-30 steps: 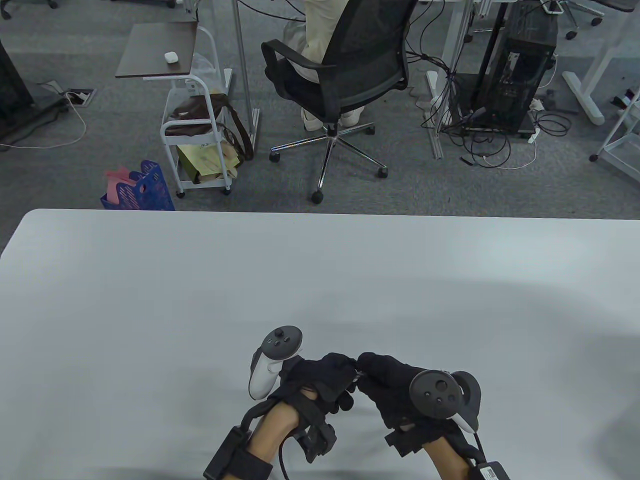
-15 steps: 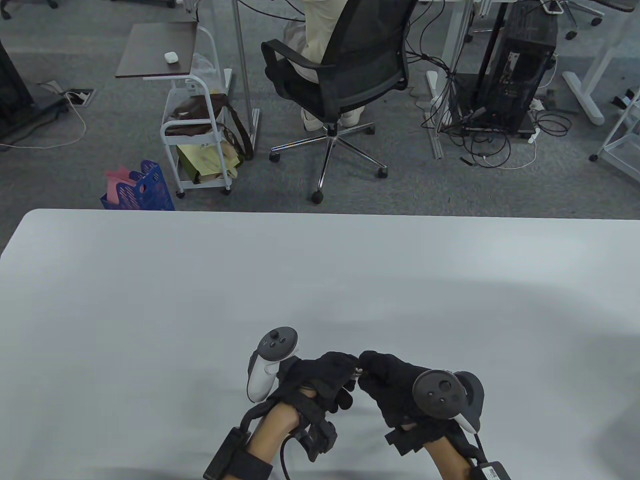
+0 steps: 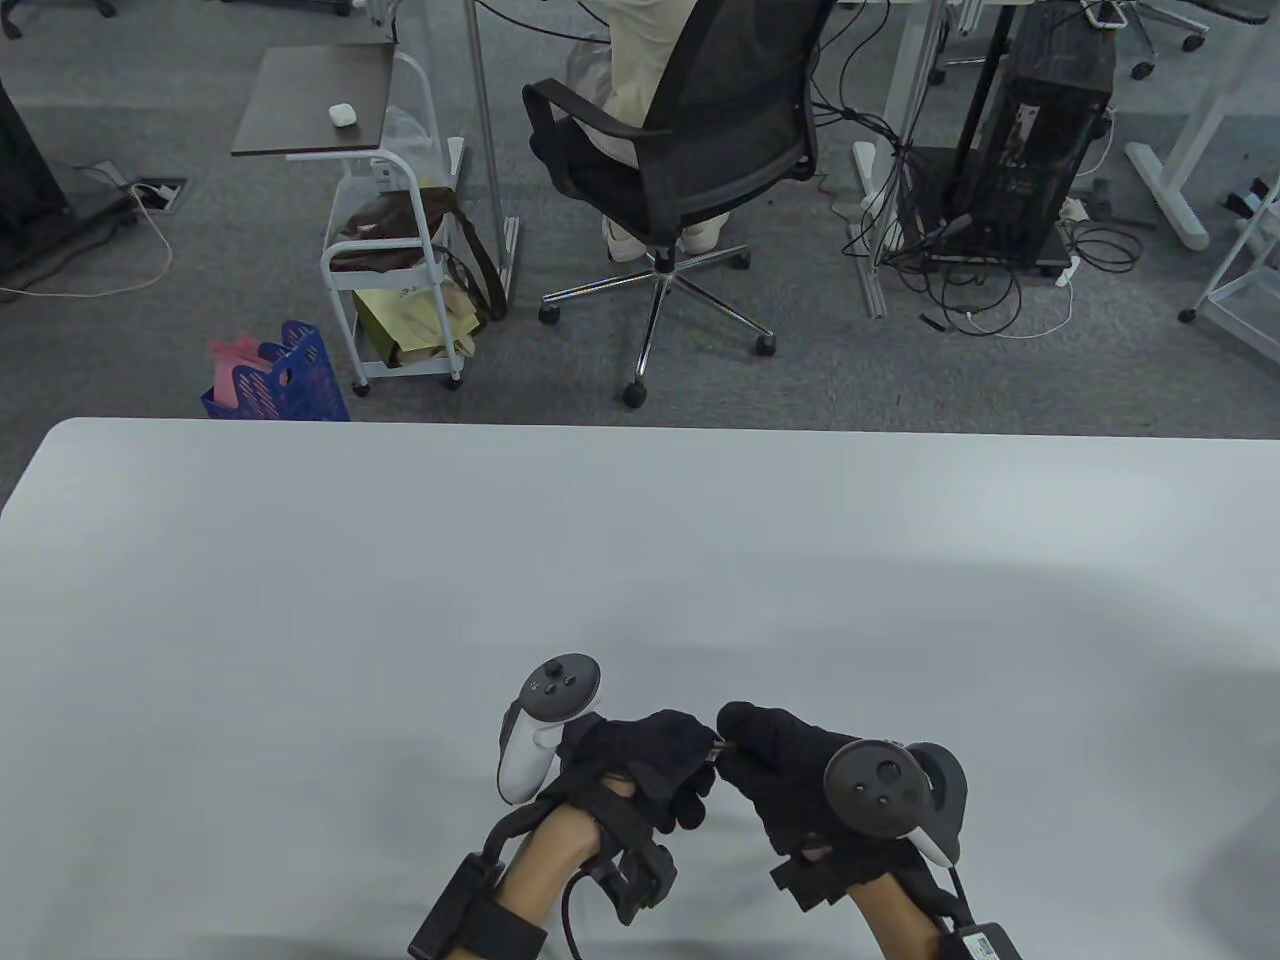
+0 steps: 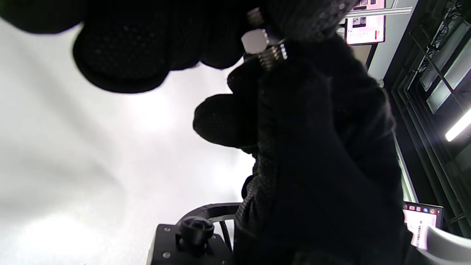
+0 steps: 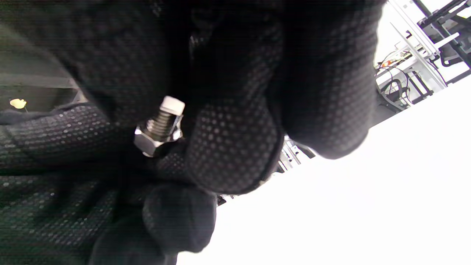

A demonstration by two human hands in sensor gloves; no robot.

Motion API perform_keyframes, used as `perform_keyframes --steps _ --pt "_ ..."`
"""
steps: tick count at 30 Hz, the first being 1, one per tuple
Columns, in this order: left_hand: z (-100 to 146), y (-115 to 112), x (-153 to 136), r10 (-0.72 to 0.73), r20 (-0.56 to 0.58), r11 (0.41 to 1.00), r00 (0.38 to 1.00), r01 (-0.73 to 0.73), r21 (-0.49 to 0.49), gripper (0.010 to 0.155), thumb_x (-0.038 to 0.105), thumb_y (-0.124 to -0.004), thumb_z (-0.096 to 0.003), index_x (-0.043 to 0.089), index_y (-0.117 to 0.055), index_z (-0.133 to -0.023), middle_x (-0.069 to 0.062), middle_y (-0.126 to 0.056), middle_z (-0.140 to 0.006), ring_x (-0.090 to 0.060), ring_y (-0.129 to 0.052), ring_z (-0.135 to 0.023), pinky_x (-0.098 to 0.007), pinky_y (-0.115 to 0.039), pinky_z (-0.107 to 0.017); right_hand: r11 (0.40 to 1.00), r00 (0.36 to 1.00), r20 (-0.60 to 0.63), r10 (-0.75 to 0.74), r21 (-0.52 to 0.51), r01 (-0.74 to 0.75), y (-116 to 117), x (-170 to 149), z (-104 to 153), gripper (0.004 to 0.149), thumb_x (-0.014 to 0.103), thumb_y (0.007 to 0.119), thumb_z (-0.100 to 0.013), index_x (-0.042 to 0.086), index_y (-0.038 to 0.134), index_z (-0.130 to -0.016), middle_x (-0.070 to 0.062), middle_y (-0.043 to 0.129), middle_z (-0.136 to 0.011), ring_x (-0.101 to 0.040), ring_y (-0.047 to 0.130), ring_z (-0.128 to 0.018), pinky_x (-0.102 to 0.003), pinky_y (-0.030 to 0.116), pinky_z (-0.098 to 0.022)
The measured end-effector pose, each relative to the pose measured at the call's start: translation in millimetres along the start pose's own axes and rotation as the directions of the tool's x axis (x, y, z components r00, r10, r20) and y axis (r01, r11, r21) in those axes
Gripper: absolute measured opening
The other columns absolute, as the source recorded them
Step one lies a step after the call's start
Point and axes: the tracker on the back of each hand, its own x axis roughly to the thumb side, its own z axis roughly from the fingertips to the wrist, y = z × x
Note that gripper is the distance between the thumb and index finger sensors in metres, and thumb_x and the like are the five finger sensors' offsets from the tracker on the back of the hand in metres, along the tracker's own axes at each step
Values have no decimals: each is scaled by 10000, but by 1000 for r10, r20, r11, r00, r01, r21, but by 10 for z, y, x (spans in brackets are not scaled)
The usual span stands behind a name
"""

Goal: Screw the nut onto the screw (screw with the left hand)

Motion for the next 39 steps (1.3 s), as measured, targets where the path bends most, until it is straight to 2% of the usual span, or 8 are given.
perform_keyframes --steps 7,10,14,19,22,28,34,39 --pt "-15 -13 -7 4 7 999 1000 -4 -47 565 347 -682 -455 29 -646 -921 -283 -744 -823 -421 -888 -522 -545 -723 -394 999 999 13 30 21 -30 8 13 -3 480 376 945 -310 202 866 -750 -27 1029 -643 -119 1171 -322 -384 1023 -334" --pt "-1 -7 -25 27 11 1000 1000 -27 -13 666 425 -670 -452 30 -596 -984 -299 -726 -853 -435 -885 -540 -549 -722 -404 1000 1000 11 18 9 -18 -7 9 -2 476 378 946 -309 203 869 -746 -22 1032 -639 -116 1172 -319 -382 1024 -332" --pt "-2 4 -22 -9 -4 1000 1000 9 25 580 401 -690 -445 2 -774 -858 -314 -828 -765 -459 -924 -461 -571 -740 -353 999 999 17 31 9 -31 2 13 -1 474 378 943 -310 206 869 -746 -18 1033 -638 -116 1171 -321 -382 1024 -333" --pt "-9 -7 4 -22 4 1000 1000 22 -23 564 348 -686 -453 16 -675 -910 -297 -755 -819 -438 -893 -516 -557 -723 -389 999 999 14 31 12 -31 8 12 1 473 379 942 -310 208 869 -745 -19 1032 -640 -117 1171 -322 -384 1023 -335" --pt "-2 -3 -20 -12 3 1000 1000 12 9 637 404 -673 -451 15 -656 -955 -312 -760 -821 -451 -895 -516 -561 -725 -389 999 999 13 35 13 -35 9 8 3 471 379 943 -310 211 870 -743 -17 1033 -638 -116 1171 -323 -383 1023 -336" --pt "-4 2 -10 -49 -6 998 999 50 34 574 383 -694 -447 -8 -775 -860 -321 -825 -763 -466 -921 -460 -575 -737 -351 1000 1000 11 29 10 -30 10 11 4 472 380 942 -310 211 869 -745 -18 1032 -641 -116 1170 -325 -382 1023 -338" --pt "-3 5 -28 -29 -4 1000 1000 29 10 643 405 -678 -449 10 -657 -956 -319 -757 -824 -458 -892 -514 -565 -721 -388 999 999 11 33 13 -33 11 7 2 469 379 942 -311 213 869 -743 -14 1032 -639 -114 1170 -324 -382 1024 -338" --pt "-6 13 -24 -50 0 998 999 50 40 584 394 -691 -445 -8 -791 -856 -324 -830 -761 -467 -923 -454 -573 -739 -347 999 999 15 40 11 -41 17 10 3 470 383 939 -312 215 867 -745 -12 1032 -641 -113 1170 -327 -380 1024 -339"
